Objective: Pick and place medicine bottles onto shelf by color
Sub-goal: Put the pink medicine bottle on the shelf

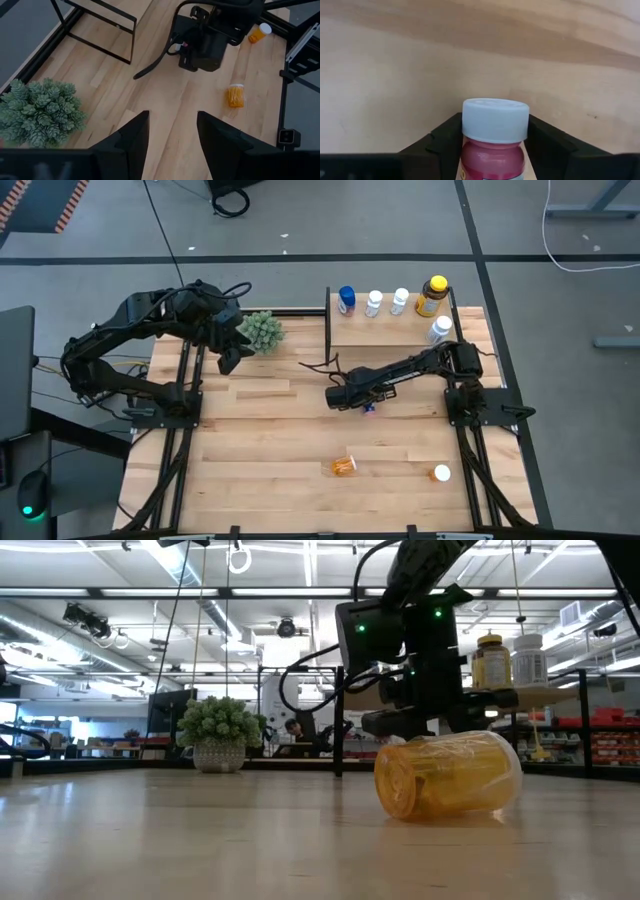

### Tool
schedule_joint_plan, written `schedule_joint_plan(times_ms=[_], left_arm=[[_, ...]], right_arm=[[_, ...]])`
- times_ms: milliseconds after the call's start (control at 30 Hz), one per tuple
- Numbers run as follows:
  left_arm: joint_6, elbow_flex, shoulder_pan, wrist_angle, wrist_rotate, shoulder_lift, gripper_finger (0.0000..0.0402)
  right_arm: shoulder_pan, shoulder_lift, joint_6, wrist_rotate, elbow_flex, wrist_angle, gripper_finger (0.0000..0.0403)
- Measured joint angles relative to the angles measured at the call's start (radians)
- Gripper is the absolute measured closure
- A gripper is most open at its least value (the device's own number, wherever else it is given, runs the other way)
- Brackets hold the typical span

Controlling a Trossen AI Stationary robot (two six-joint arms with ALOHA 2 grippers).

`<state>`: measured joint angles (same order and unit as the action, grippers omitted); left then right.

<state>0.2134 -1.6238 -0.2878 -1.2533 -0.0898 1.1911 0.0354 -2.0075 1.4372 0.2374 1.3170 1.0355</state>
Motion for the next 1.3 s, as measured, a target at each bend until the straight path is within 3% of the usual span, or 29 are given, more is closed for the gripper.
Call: schedule_joint_plan(times_ms=[200,300,400,500,733,800,1133,1300], left_arm=[[0.008,0.0,0.0,-0.001,0.0,0.0,0.0226],[0.033,0.0,0.0,-0.002,0.0,0.0,0.0228],[0.037,0.0,0.0,-0.002,0.0,0.0,0.0229],[0.038,0.0,0.0,-0.002,0.0,0.0,0.0228],[0.038,0.0,0.0,-0.001,0.0,0.0,0.0228],[0.038,0.0,0.0,-0.001,0.0,0.0,0.0228],[0.057,0.0,0.0,-0.066,0.0,0.0,0.0229],[0.029,0.0,0.0,-0.077,0.0,0.0,0.0228]], right_arm=[[0.03,-0.006,0.021,-0.047,0.04,0.05,0.0213],[0.074,-0.005,0.003,-0.015,0.118,0.104,0.0211],[0.128,-0.004,0.005,0.083,0.233,0.181,0.0211],[0.189,-0.004,0.046,0.253,0.373,0.247,0.0211],[0.305,-0.001,0.133,0.981,0.616,0.319,0.0211],[0.313,0.0,0.186,1.097,0.639,0.361,0.0211],[0.246,-0.001,0.239,1.118,0.575,0.476,0.0211],[0.202,0.001,0.292,1.188,0.558,0.541,0.0211]])
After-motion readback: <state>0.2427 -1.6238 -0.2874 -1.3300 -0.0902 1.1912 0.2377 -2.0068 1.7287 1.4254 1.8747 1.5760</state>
